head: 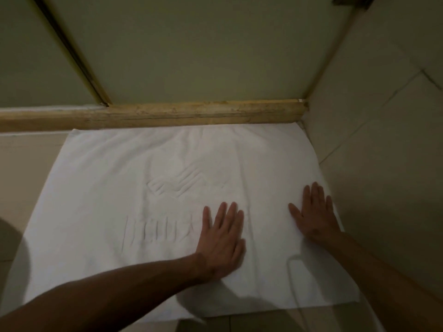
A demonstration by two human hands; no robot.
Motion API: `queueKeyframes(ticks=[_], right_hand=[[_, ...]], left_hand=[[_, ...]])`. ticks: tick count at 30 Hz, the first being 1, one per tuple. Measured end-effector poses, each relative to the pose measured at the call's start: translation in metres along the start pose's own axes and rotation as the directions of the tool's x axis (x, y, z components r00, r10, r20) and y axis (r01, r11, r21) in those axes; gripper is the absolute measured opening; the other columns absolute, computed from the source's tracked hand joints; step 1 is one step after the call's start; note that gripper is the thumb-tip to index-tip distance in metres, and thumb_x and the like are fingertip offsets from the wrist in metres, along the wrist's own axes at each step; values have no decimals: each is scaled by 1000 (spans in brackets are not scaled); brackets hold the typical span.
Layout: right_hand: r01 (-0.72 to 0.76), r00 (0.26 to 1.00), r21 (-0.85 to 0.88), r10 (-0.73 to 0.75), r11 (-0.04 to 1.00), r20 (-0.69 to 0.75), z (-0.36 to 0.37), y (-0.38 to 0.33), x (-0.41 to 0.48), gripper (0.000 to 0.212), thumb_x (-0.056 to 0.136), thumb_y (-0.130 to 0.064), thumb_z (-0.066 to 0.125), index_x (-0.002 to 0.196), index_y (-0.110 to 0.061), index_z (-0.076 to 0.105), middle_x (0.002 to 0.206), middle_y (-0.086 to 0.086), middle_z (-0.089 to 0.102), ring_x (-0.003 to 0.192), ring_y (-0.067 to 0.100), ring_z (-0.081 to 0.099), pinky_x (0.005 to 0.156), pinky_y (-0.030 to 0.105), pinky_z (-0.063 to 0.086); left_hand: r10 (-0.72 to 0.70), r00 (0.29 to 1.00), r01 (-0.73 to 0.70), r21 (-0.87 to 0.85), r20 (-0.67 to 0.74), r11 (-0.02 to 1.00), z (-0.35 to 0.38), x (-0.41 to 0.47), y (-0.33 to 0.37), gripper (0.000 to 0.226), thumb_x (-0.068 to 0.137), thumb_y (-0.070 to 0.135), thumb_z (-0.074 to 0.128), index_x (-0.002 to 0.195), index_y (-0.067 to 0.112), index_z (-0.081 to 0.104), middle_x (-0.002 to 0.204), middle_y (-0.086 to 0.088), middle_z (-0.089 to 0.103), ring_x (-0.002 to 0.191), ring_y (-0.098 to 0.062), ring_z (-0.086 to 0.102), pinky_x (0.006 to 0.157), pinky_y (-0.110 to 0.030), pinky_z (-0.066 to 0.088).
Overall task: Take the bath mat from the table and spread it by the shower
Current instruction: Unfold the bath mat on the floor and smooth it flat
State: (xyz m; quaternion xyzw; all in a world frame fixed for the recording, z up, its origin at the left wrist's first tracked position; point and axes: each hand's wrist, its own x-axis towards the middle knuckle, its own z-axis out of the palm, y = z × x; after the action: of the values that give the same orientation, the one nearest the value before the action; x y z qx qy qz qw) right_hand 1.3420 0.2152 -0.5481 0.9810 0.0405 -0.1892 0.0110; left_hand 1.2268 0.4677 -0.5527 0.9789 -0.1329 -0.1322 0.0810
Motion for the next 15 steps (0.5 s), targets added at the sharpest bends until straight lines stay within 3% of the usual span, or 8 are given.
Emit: queueKeyframes(ticks=[5, 9, 15], right_hand=[[-5, 1000, -10, 5, 1000, -28, -2, -2, -3, 75, 97, -53, 20, 149, -6, -6, 156, 19, -15, 144, 28, -15, 116, 41, -9], [15, 992, -23, -18, 1000, -127, -3, 0, -5, 72, 97, -49, 24, 149, -5, -1, 155, 23, -13, 144, 33, -11, 116, 41, -8], [22, 992, 28, -18, 999, -128, 0, 1, -6, 75, 96, -53, 21, 149, -4, -2, 156, 23, -8, 145, 32, -7, 118, 42, -5]], left_hand=[[-43, 998, 43, 6, -42, 999, -5, 37, 18, 72, 90, 53, 1, 152, 17, -10, 161, -10, -13, 143, -30, -24, 108, -57, -26], [-24, 998, 25, 19, -58, 999, -9, 60, 26, 73, 90, 54, 1, 153, 19, -5, 161, -10, -11, 144, -30, -22, 109, -58, -22], [29, 999, -27, 80, -28, 996, -21, 104, 46, 75, 89, 59, 3, 154, 20, -2, 161, -11, -13, 144, -32, -23, 109, -61, -20]])
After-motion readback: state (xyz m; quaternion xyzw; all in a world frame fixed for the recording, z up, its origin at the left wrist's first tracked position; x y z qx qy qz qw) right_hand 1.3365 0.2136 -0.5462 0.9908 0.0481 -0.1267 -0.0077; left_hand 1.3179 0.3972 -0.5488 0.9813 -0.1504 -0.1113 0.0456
